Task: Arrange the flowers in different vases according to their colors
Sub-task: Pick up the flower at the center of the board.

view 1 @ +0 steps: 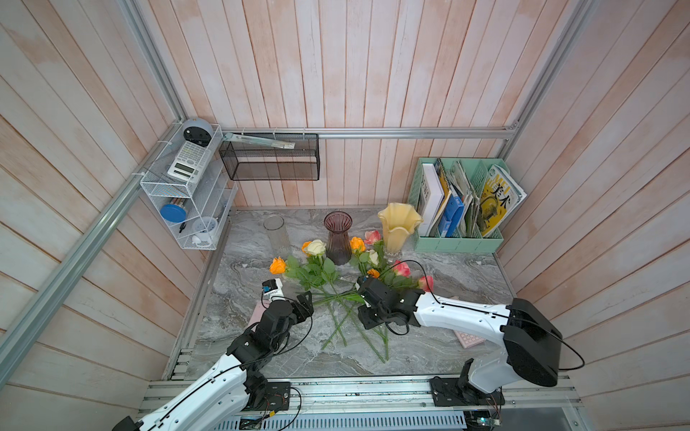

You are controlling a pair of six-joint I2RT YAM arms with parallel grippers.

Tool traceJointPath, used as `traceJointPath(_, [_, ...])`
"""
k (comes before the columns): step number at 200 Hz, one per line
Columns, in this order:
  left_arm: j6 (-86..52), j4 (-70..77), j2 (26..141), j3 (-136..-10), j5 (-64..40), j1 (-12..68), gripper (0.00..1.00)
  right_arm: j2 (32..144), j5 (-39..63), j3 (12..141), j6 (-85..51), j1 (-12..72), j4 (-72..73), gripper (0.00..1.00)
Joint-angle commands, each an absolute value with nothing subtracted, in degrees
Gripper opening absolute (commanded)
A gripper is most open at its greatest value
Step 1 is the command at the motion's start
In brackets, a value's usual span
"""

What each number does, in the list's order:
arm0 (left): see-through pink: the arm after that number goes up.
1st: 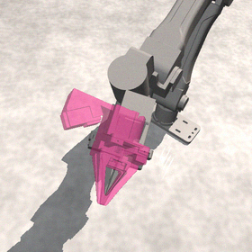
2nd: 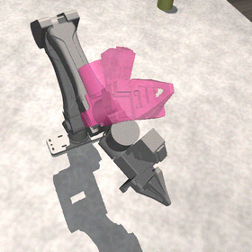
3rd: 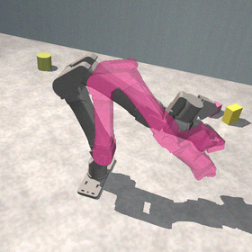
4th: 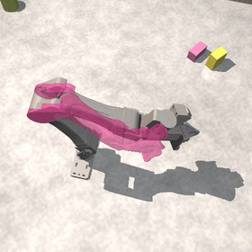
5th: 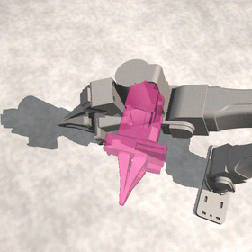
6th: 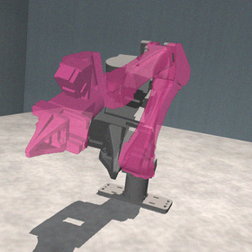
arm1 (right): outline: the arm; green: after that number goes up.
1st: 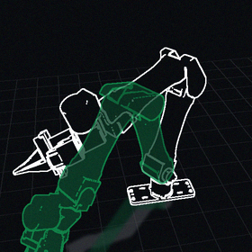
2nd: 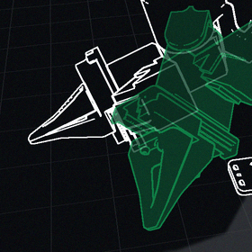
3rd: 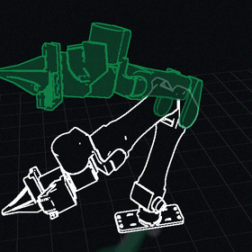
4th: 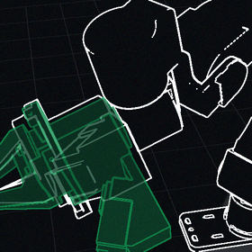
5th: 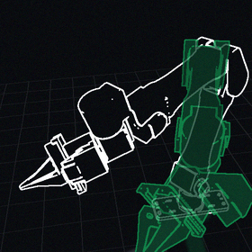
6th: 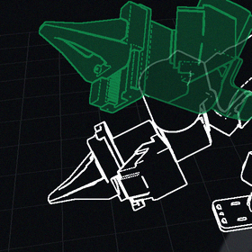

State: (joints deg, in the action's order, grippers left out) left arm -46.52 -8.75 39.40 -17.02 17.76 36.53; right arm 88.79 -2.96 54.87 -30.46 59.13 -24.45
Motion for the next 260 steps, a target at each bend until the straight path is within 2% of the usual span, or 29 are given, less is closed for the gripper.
traceJointPath(1, [-46.1, -7.9, 39.6, -16.8, 17.7, 36.4, 0.91, 90.1, -4.2, 57.9, -26.9, 60.9, -25.8, 0.38])
traceJointPath(69, [-46.3, -7.9, 38.5, -15.6, 17.2, 36.4, 0.92, 94.4, -3.1, 60.4, -26.6, 63.2, -24.1, 0.38])
traceJointPath(176, [-46.9, -9.9, 35.3, -13.3, 17.7, 36.4, 0.92, 101.9, -10.1, 66.4, -24.2, 62.9, -29.1, 0.35])
traceJointPath(231, [-46.9, -10.7, 34.4, -12.9, 17.9, 36.4, 0.92, 103.6, -9.7, 66.3, -24.2, 62.6, -28.1, 0.31])
traceJointPath(260, [-46.8, -11.5, 34.3, -13.0, 18.7, 36.4, 0.92, 103.7, -9.5, 66.3, -24.0, 62.6, -27.6, 0.23])
